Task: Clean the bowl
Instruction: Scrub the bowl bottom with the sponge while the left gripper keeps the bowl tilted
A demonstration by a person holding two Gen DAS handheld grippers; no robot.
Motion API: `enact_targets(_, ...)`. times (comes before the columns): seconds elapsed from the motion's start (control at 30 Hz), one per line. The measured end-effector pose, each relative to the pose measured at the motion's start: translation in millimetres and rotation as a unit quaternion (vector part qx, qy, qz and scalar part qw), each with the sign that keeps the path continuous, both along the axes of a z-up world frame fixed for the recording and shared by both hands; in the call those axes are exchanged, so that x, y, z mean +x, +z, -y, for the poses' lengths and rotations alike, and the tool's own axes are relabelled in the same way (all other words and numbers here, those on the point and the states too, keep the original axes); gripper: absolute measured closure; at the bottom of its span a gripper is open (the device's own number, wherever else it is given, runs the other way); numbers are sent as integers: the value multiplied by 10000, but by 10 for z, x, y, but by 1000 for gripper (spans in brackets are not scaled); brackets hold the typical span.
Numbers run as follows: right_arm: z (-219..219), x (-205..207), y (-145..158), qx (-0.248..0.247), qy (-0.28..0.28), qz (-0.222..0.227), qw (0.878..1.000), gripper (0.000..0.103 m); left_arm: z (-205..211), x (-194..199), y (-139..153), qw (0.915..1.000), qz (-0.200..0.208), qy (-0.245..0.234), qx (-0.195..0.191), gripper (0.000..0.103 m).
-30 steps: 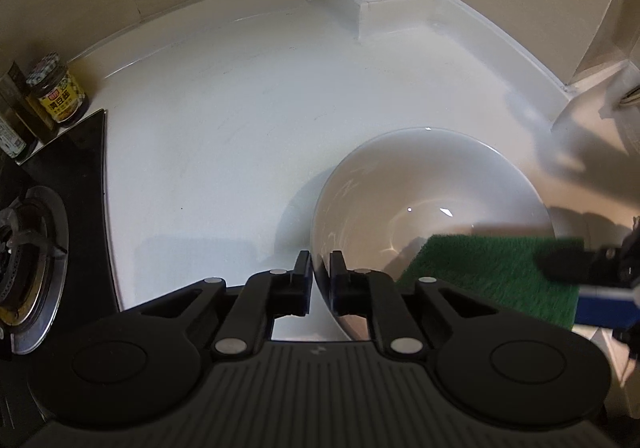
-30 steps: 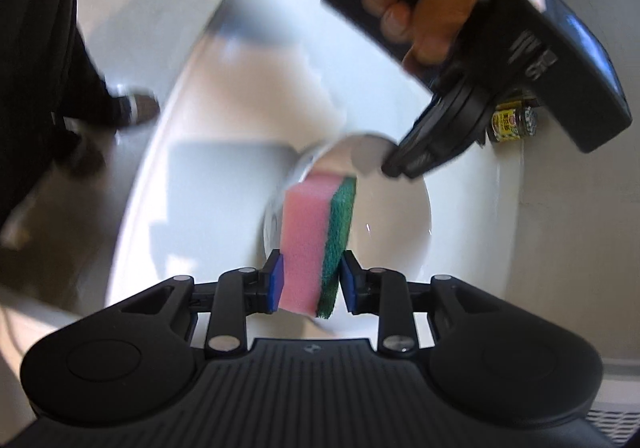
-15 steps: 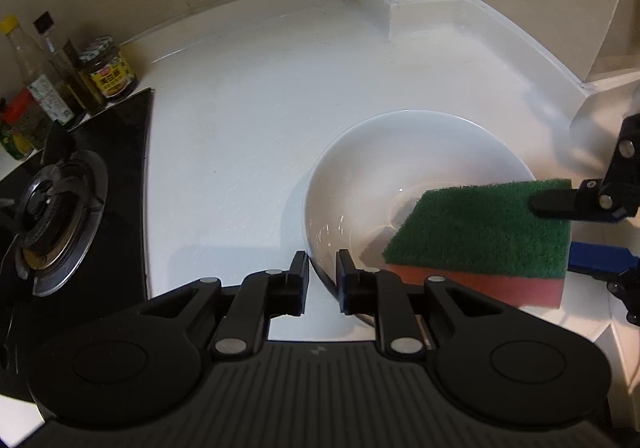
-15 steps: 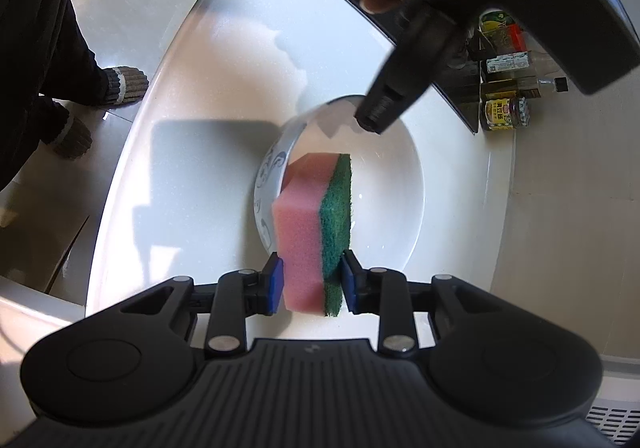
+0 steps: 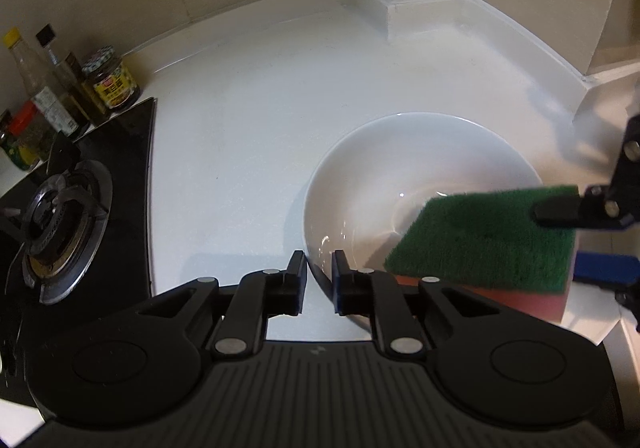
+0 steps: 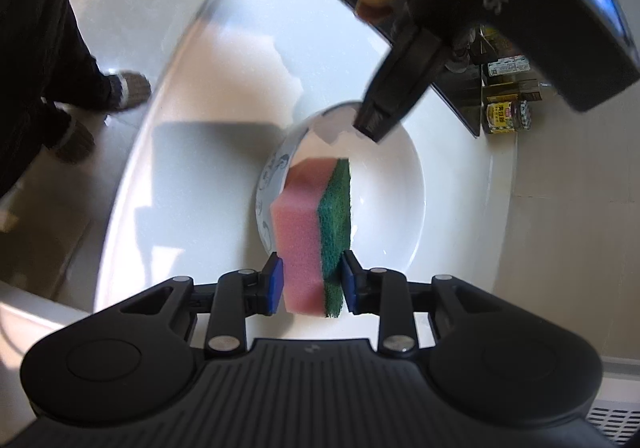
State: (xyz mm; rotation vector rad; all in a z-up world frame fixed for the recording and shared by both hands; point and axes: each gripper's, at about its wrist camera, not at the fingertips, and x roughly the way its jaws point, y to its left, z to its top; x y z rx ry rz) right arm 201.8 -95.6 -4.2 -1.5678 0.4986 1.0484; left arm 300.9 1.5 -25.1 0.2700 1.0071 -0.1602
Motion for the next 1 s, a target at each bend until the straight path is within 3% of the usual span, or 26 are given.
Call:
enact_targets(0.2,-121,-60,126,396,25,-404,9984,77,-33,395,6,9981,-153,-578,-141,92)
enact_targets(0.4,-41,-23,24,-253,155,37,9996,77,-32,484,-8,9972,-162,-665,-287,94)
enact_targets(0.63,5,19,-28,-266,61,159,9995,77,-319,242,108,9950,-123,301,-948,92)
enact_targets(0.83,-2,63,-19,-202,47,151,9997,77,-385,-37,97,9893,-213,622,-1299,90)
enact_targets(1.0,-12,79,-6,-89,5,67,9999,78,-430,-9,77,9840,-378,898,-1490,87)
